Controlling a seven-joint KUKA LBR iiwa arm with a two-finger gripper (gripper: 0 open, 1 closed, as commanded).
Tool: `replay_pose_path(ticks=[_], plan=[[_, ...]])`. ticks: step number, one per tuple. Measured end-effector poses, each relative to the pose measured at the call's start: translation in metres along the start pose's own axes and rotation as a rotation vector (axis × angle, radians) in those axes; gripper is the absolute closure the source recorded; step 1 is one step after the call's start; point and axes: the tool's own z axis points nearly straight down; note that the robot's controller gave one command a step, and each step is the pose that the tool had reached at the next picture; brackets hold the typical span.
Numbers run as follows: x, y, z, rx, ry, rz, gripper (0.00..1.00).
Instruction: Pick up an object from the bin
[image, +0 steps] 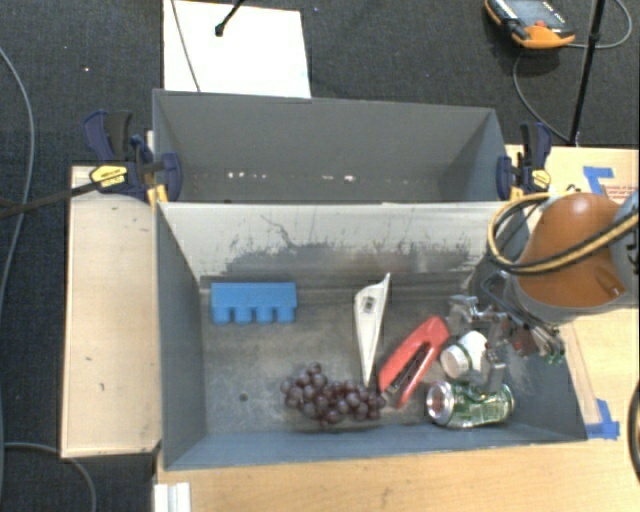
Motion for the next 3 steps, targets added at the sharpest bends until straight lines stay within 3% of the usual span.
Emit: replay_pose_path(ticks=[2,3], plan=[[-0.005,0.002,0.007,-0.001,-0.001,0.365,0.0],[-0.011,0.009,0.009,0.002,-0.003,0.158,0.0]])
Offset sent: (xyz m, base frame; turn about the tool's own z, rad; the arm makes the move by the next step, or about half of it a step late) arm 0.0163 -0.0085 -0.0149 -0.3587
